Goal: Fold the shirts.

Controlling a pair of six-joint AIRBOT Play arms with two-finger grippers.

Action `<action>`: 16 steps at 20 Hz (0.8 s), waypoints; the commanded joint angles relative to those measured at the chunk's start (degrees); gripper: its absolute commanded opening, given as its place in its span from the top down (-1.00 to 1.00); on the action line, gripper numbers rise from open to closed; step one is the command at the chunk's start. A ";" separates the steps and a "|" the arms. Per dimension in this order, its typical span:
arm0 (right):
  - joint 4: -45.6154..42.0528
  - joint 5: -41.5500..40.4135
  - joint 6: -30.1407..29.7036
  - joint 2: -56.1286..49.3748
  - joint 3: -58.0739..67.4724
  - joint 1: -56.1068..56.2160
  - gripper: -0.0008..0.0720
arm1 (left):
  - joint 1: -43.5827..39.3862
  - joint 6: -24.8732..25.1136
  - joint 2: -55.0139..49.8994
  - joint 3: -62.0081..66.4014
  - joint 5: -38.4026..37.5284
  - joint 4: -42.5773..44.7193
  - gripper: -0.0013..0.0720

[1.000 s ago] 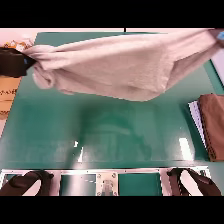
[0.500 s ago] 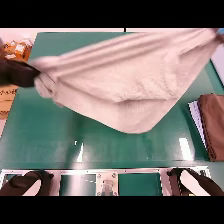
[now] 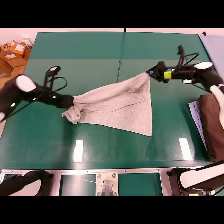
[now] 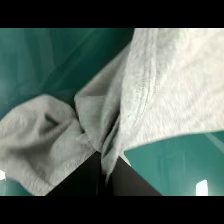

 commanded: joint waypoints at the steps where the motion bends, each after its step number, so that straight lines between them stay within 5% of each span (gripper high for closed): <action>1: 1.84 -1.31 -0.42 -5.35 0.07 -2.25 0.25 | 0.04 1.14 -12.39 9.42 0.52 1.66 0.41; 2: 1.84 0.22 -0.42 -4.61 0.04 -4.61 0.27 | 0.74 1.11 -14.45 13.55 -1.18 2.49 -0.04; 3: 1.79 3.28 -0.37 -3.80 0.04 -7.48 0.30 | 2.36 1.11 -15.85 17.57 -3.04 2.21 -0.05; 5: 0.94 10.27 0.04 -2.19 -0.63 -12.70 0.86 | 6.67 1.14 -16.41 23.04 -5.49 1.53 -0.05; 8: -6.69 13.00 2.99 3.13 -8.17 -16.50 0.95 | 13.49 2.19 -16.41 26.53 -12.96 0.39 -0.05; 12: -19.41 12.55 10.34 16.44 -26.43 -16.72 0.95 | 17.66 11.85 -16.41 26.23 -23.87 0.02 -0.05; 15: -19.63 12.50 11.47 24.96 -40.02 -16.06 0.08 | 17.77 15.96 -16.41 26.23 -26.16 -0.66 -0.06; 16: -19.65 11.80 11.43 26.14 -43.50 -15.13 0.06 | 17.77 16.17 -16.41 26.23 -26.08 -0.81 -0.05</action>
